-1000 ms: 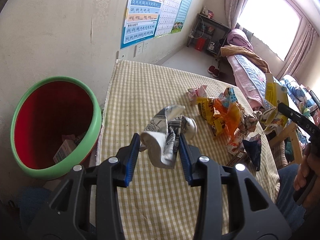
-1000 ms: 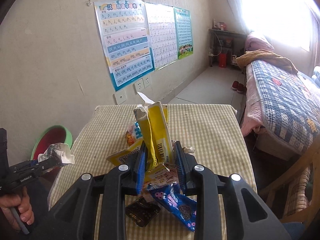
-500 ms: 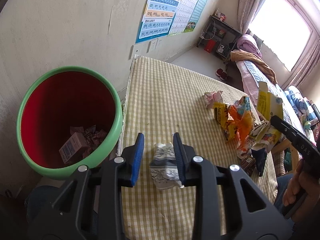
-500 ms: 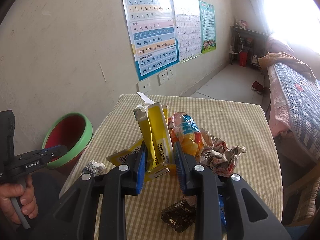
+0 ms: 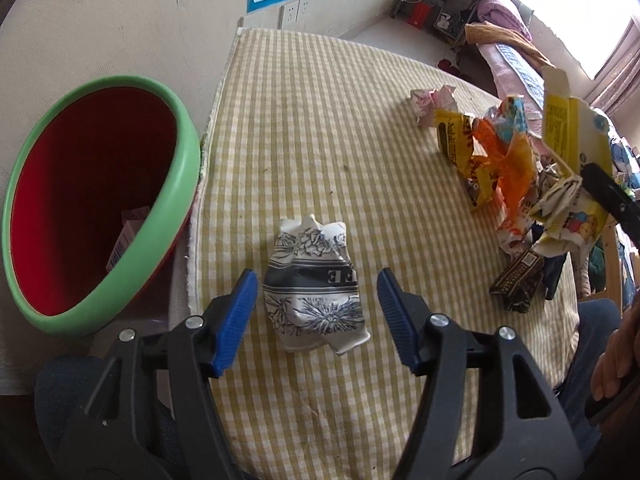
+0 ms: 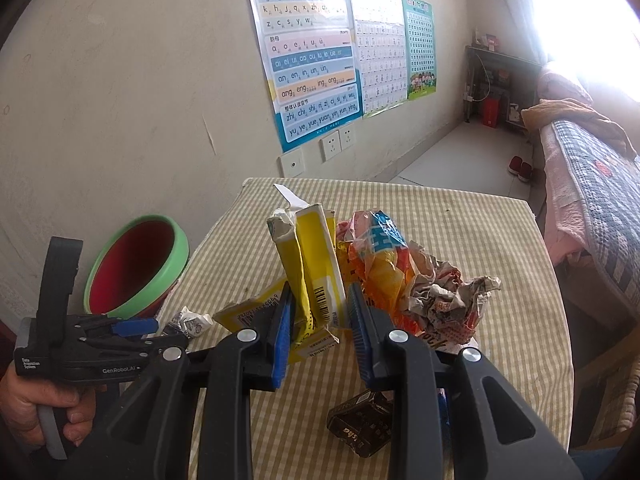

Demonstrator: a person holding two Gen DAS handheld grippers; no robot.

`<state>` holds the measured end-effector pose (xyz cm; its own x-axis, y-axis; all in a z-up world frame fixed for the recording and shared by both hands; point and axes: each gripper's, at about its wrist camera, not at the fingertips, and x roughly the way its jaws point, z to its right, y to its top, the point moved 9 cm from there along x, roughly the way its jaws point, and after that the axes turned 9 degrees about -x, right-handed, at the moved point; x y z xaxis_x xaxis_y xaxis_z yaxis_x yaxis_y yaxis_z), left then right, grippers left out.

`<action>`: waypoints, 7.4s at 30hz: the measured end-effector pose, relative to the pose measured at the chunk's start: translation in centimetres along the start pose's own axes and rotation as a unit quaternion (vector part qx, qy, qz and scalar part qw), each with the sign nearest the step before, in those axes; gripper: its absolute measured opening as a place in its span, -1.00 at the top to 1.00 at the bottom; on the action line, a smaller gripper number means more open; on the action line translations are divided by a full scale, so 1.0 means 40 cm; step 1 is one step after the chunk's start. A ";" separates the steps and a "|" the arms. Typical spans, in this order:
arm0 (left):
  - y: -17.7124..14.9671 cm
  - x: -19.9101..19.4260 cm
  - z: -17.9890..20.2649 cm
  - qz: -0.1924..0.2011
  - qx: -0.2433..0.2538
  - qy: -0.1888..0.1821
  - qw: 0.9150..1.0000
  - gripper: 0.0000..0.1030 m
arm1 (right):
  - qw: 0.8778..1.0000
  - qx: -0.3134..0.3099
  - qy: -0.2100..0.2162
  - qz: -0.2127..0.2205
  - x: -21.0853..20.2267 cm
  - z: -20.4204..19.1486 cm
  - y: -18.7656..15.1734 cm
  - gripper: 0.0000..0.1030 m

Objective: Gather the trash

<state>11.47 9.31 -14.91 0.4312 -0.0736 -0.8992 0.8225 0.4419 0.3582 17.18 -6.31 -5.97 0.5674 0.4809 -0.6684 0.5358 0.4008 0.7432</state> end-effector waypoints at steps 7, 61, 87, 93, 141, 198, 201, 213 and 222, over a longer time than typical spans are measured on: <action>-0.002 0.036 -0.004 -0.005 0.000 0.021 1.000 0.09 | 1.000 0.005 0.004 -0.003 0.003 0.006 -0.011 0.49; 0.134 -0.322 -0.473 0.247 -0.200 0.024 0.948 0.11 | 0.978 -0.156 0.140 -0.018 0.283 -0.595 0.191 0.48; 0.119 -0.332 -0.393 0.250 -0.186 0.021 0.950 -0.89 | 0.985 -0.111 0.123 -0.046 0.225 -0.454 0.107 -0.84; 0.111 -0.308 -0.293 0.238 -0.161 -0.003 0.958 -0.89 | 0.990 -0.090 0.098 -0.050 0.154 -0.341 0.059 -0.84; -0.149 0.050 0.425 0.014 0.155 -0.100 0.983 -0.89 | 0.982 -0.005 -0.033 -0.185 0.054 0.239 -0.331 0.22; -0.028 -0.092 0.192 0.085 0.050 -0.073 0.992 -0.04 | 0.994 -0.006 0.003 -0.109 -0.016 0.109 -0.189 0.85; -0.011 -0.113 0.152 0.097 0.034 -0.067 0.992 -0.04 | 0.995 -0.014 0.013 -0.103 -0.009 0.072 -0.160 0.85; 0.072 -0.206 -0.090 0.156 -0.044 -0.020 0.987 -0.04 | 0.993 -0.051 0.058 -0.086 0.063 -0.104 -0.054 0.85; 0.108 -0.262 -0.239 0.190 -0.088 0.012 0.978 -0.04 | 0.990 -0.077 0.090 -0.075 0.105 -0.227 0.013 0.85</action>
<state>6.95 20.54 -6.34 0.6833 0.1461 -0.7154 0.5268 0.5797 0.6216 14.15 3.01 -8.11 0.3610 0.5329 -0.7653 0.4950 0.5860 0.6416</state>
